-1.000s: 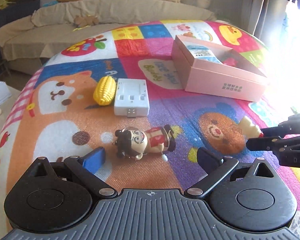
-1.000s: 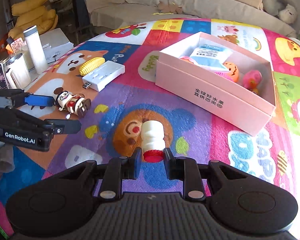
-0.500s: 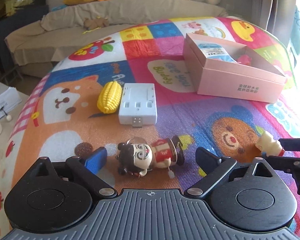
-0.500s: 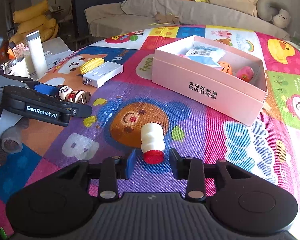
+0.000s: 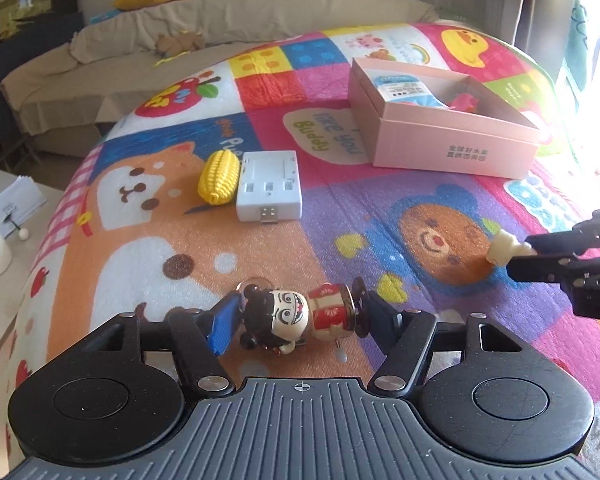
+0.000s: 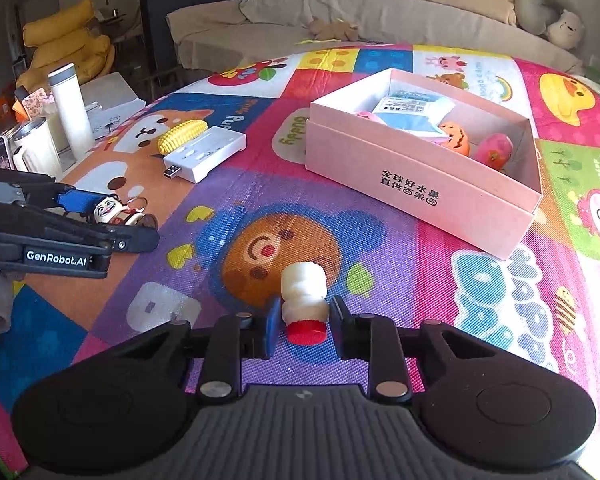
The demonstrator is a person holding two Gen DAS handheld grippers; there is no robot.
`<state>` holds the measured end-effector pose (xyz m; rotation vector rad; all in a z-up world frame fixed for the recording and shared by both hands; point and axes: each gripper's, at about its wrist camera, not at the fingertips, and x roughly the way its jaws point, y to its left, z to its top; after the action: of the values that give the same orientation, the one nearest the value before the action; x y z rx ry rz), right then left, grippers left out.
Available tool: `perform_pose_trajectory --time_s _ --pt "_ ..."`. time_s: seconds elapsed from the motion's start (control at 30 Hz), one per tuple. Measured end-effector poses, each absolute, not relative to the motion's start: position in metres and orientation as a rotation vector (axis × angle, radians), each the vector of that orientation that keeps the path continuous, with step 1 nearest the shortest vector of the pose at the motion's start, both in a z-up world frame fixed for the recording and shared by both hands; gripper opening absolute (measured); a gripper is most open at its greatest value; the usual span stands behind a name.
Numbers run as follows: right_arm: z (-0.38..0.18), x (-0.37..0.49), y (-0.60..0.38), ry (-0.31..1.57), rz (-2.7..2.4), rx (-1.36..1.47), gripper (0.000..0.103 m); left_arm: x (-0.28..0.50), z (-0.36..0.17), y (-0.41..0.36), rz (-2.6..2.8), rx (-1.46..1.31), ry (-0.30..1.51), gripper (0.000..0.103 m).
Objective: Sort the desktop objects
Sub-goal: 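Grasp the white red-capped bottle with the right tool while the left tool grasps the boy figurine, then drop the bottle and figurine into the pink box from both tools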
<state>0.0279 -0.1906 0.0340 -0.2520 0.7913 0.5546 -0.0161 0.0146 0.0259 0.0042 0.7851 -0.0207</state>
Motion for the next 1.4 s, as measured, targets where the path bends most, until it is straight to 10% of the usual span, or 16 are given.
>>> perform_pose_trajectory --time_s 0.67,0.93,1.4 --pt "0.189 0.036 -0.280 0.534 0.490 -0.034 0.025 0.032 0.147 -0.066 -0.245 0.046 0.446 0.071" --pt "0.175 0.148 -0.272 0.525 0.339 -0.017 0.027 0.150 0.138 -0.093 -0.243 0.010 0.482 0.083" --pt "0.106 0.158 -0.212 0.582 0.455 -0.126 0.039 0.032 0.041 0.031 0.026 0.003 0.765 0.097"
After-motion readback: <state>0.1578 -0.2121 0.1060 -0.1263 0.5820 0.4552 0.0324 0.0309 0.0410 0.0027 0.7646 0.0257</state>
